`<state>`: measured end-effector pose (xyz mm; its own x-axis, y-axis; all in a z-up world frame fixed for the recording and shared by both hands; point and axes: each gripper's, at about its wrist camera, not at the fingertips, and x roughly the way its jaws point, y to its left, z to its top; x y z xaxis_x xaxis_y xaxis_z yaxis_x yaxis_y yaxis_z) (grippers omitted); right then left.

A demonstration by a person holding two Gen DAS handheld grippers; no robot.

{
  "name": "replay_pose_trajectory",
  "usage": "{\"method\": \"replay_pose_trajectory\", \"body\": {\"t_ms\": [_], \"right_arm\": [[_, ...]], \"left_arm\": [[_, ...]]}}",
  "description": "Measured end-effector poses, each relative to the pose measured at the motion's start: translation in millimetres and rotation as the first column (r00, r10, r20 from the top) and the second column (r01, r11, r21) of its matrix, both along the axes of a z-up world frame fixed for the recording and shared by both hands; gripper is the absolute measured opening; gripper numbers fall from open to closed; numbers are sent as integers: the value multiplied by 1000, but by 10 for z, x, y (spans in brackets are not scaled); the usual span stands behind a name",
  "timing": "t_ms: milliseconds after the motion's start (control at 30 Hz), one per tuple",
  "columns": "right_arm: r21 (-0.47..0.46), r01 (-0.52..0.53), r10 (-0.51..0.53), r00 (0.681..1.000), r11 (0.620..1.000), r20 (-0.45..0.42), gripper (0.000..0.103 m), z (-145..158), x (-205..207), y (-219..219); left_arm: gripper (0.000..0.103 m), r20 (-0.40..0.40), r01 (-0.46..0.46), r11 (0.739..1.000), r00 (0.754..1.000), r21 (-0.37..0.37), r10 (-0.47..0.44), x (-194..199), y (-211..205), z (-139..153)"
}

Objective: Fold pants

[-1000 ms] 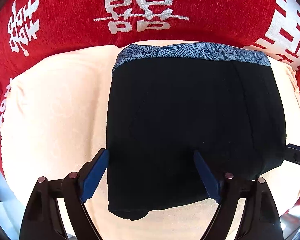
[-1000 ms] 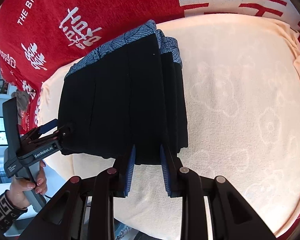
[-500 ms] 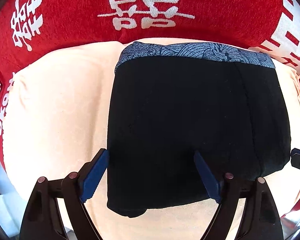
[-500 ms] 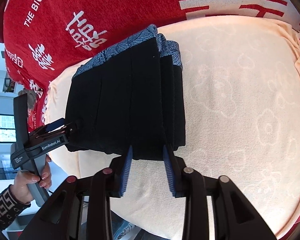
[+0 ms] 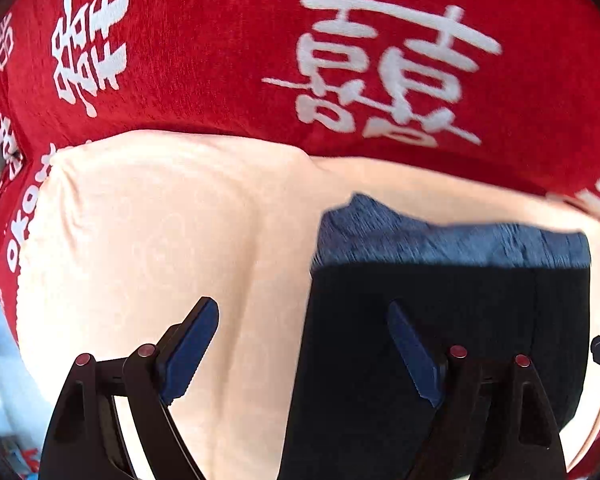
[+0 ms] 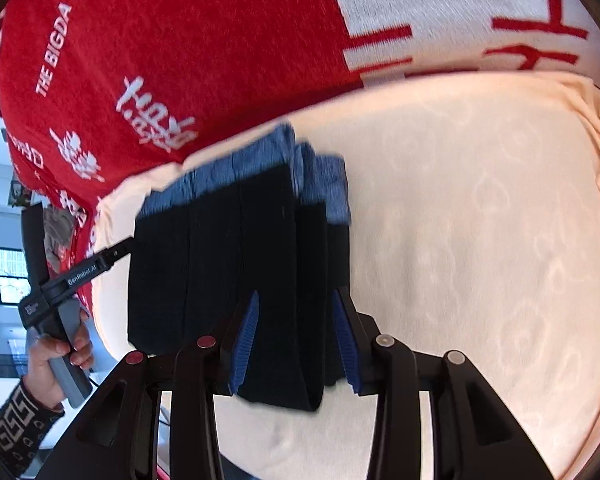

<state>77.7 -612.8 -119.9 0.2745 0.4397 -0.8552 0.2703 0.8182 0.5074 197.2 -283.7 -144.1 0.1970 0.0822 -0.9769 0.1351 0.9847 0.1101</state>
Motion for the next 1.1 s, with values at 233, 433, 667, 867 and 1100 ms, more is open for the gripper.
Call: {"method": "replay_pose_trajectory", "body": {"t_ms": [233,433,667,867,1100], "right_arm": [[69,21,-20,1000,997,-12,20,-212,602,-63],[-3,-63,63,996,998,-64,8,-293,422,15],[-5,-40,39,998,999,-55,8,-295,392,57],[10,-39,40,995,999,-86,15,-239,137,54],[39,-3,9,989,999,-147,51,-283,-189,72]], "left_arm": [[87,-6,-15,1000,1000,-15,15,276,-12,-179],[87,-11,2,999,1000,-50,-2,211,51,-228],[93,-29,-31,997,999,-66,29,239,115,-357],[93,-34,9,998,999,-66,-12,124,103,-285],[93,-120,-41,986,992,-161,22,-44,240,-295]]}}
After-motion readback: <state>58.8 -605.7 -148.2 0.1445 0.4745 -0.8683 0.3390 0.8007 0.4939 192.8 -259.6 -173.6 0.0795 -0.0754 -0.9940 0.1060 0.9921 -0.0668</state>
